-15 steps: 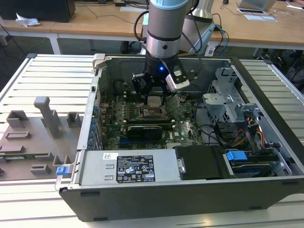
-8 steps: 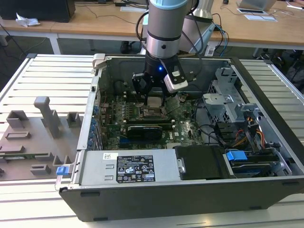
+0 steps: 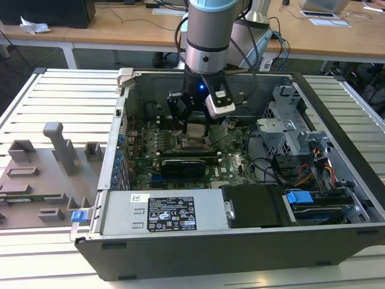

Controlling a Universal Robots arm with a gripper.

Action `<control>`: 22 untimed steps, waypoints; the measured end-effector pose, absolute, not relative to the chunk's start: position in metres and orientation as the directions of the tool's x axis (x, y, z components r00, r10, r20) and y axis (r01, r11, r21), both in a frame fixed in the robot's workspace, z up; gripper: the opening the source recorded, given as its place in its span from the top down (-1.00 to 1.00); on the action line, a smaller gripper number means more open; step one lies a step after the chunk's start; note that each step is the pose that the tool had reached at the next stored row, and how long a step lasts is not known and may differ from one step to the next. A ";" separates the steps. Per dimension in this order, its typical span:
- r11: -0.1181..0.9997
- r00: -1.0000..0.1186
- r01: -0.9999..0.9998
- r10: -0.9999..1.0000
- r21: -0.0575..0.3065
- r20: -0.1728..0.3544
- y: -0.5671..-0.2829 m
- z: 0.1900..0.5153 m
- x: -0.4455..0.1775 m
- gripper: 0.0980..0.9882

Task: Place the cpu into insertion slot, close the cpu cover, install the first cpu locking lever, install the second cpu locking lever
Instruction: 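Place the cpu into insertion slot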

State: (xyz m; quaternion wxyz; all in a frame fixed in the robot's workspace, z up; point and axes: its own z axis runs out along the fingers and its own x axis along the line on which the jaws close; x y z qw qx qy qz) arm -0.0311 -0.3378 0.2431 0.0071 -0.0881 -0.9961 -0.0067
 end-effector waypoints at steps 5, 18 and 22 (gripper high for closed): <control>0.978 -0.978 0.207 0.207 0.005 0.014 -0.338 0.243 -0.031 0.00; 0.957 -0.957 0.290 0.291 -0.015 0.009 -0.338 0.241 -0.031 0.00; 0.948 -0.948 0.319 0.319 -0.024 0.006 -0.338 0.241 -0.031 0.00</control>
